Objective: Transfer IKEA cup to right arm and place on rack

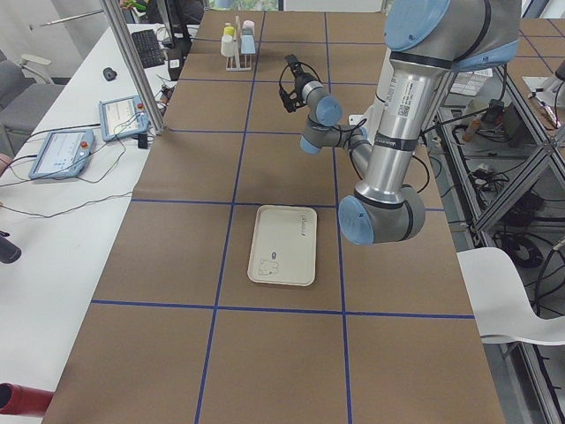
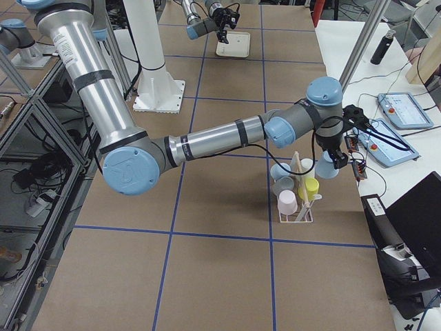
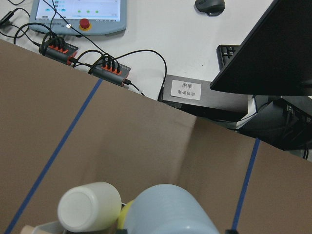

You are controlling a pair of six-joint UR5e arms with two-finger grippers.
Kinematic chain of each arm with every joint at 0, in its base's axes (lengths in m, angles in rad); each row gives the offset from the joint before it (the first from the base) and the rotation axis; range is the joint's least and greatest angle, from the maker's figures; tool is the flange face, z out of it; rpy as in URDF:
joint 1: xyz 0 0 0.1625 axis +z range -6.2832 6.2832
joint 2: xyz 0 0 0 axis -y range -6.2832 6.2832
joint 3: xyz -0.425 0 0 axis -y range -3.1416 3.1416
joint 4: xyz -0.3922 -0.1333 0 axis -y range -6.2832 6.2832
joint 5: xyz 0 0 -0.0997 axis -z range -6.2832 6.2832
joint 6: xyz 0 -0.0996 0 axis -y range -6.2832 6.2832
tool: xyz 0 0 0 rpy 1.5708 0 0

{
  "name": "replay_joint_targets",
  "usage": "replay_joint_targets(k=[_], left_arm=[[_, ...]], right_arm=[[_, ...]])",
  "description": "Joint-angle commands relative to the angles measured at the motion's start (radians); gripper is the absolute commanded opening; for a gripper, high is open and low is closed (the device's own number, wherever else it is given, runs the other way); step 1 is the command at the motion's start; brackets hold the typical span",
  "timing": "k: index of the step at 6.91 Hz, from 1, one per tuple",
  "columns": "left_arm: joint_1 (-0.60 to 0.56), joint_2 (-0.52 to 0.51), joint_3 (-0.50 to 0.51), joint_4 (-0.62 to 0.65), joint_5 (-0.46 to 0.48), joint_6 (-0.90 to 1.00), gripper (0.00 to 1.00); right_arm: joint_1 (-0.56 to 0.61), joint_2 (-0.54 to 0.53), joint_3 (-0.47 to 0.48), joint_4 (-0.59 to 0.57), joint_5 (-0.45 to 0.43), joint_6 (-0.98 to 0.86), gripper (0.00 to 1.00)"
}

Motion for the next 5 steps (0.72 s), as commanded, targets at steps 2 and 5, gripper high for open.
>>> replay_joint_targets(k=[2, 5], left_arm=[[0.003, 0.002, 0.01, 0.002, 0.002, 0.0, 1.0], [0.003, 0.001, 0.022, 0.004, 0.002, 0.0, 1.0]], right_arm=[[-0.021, 0.04, -0.155, -0.027, -0.001, -0.05, 0.11], [-0.055, 0.041, -0.185, -0.025, -0.006, -0.05, 0.12]])
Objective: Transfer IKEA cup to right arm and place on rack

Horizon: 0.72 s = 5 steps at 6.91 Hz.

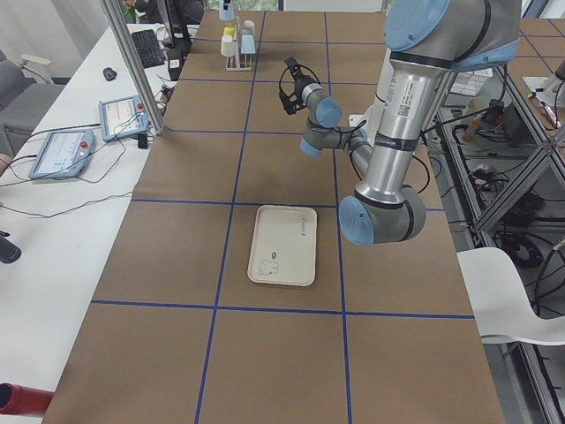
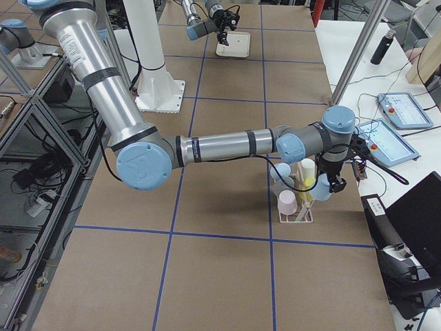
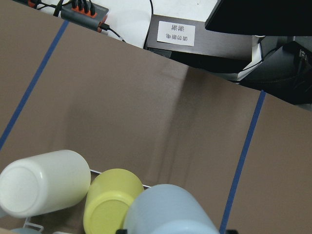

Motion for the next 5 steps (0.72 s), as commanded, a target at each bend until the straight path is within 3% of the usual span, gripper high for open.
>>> replay_joint_targets(k=[1, 5], left_arm=[[0.001, -0.001, 0.008, 0.001, 0.001, 0.0, 1.0], [0.002, -0.003, 0.013, 0.001, 0.001, 0.0, 1.0]], right_arm=[[-0.01, 0.016, -0.02, -0.001, -0.003, 0.001, 0.11], [-0.012, 0.021, -0.063, 0.005, -0.008, -0.002, 0.12]])
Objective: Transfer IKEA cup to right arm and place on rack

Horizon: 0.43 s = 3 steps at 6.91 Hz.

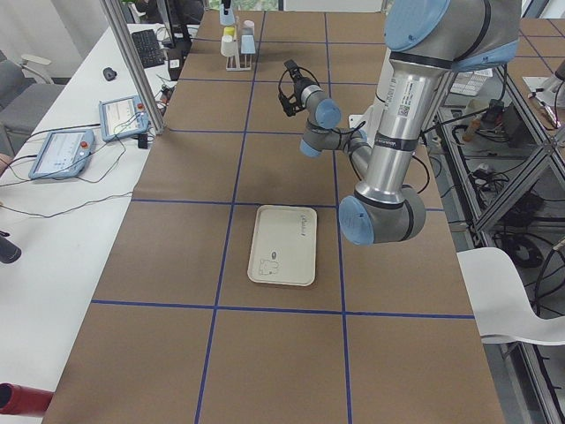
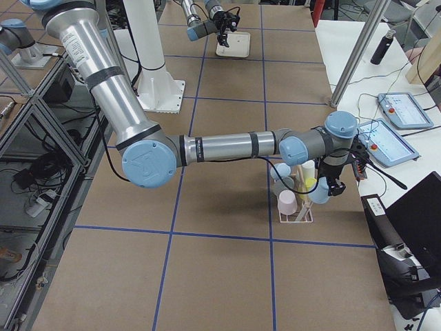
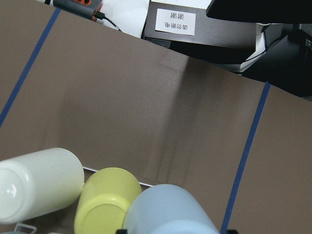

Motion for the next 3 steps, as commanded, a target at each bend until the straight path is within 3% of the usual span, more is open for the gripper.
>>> replay_joint_targets(k=[1, 3], left_arm=[[0.0, -0.001, 0.001, 0.0, 0.0, 0.0, 1.0], [0.002, -0.001, 0.001, 0.002, 0.0, 0.0, 1.0]], right_arm=[[-0.003, 0.001, -0.01, 0.001, -0.007, -0.001, 0.12], [-0.006, 0.001, -0.016, 0.001, -0.02, -0.001, 0.13]])
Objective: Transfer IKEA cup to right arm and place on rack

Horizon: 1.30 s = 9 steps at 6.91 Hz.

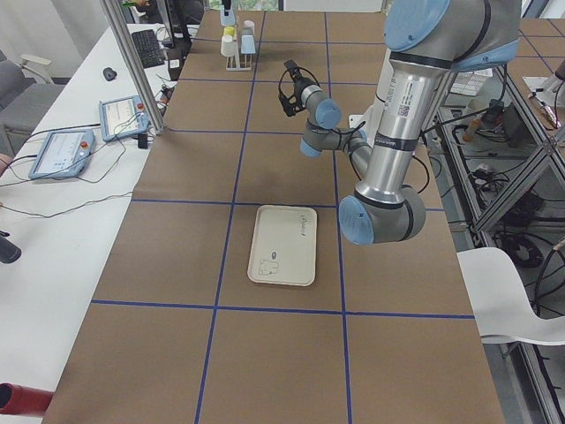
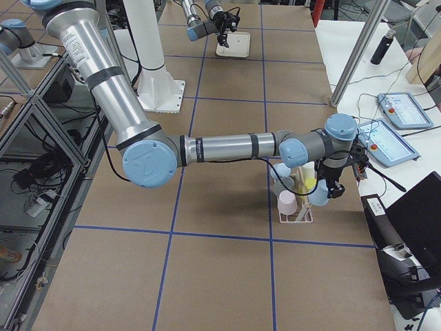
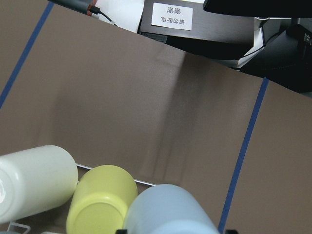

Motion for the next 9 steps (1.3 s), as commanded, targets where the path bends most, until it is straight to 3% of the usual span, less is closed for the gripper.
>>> replay_joint_targets(k=[1, 9], left_arm=[[0.001, -0.002, 0.002, 0.001, 0.0, 0.0, 1.0], [0.001, -0.006, 0.0, 0.004, 0.0, 0.0, 1.0]], right_arm=[[-0.003, 0.0, -0.01, 0.0, -0.008, 0.0, 0.13], [-0.047, 0.0, -0.042, 0.002, -0.04, 0.002, 0.13]])
